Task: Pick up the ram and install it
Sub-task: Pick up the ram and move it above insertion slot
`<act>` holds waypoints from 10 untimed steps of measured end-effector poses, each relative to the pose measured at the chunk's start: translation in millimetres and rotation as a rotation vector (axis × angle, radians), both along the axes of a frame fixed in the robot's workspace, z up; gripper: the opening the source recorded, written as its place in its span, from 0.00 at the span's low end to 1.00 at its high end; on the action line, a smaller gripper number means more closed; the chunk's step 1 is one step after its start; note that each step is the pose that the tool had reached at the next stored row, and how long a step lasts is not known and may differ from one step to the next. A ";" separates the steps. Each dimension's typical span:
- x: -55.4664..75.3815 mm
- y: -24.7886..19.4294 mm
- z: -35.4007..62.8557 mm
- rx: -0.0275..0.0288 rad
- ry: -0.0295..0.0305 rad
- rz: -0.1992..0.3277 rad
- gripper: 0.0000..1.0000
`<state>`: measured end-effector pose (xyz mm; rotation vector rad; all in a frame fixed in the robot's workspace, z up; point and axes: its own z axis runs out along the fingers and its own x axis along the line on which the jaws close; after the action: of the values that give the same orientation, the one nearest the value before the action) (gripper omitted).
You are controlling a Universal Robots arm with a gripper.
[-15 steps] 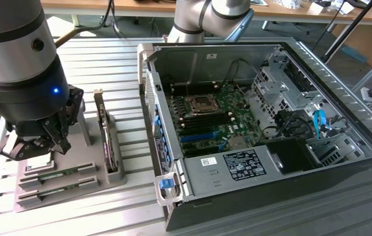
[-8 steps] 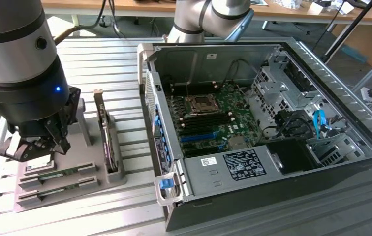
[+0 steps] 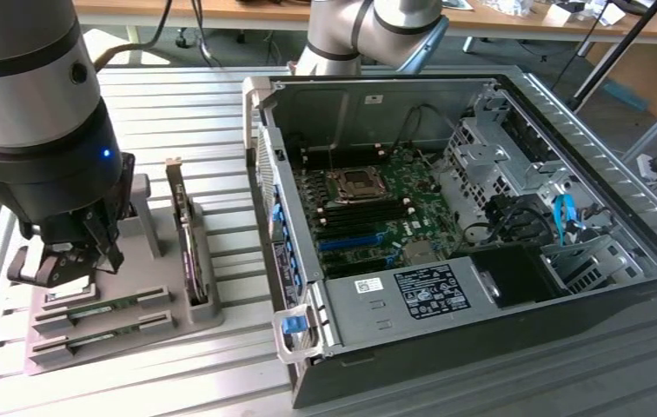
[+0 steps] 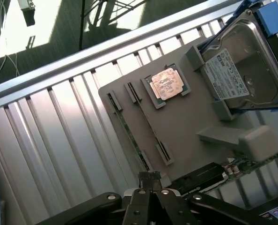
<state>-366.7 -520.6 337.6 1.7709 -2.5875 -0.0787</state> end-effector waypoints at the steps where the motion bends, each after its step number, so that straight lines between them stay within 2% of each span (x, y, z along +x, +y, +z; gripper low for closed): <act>1: 0.0 0.0 -0.1 0.0000 0.0000 0.015 0.11; 7: 0.0 0.0 -0.4 0.0000 0.0001 0.103 0.11; 10: 0.0 0.0 -0.7 0.0000 0.0001 0.167 0.11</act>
<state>-366.7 -520.6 336.9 1.9781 -2.4274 -0.0777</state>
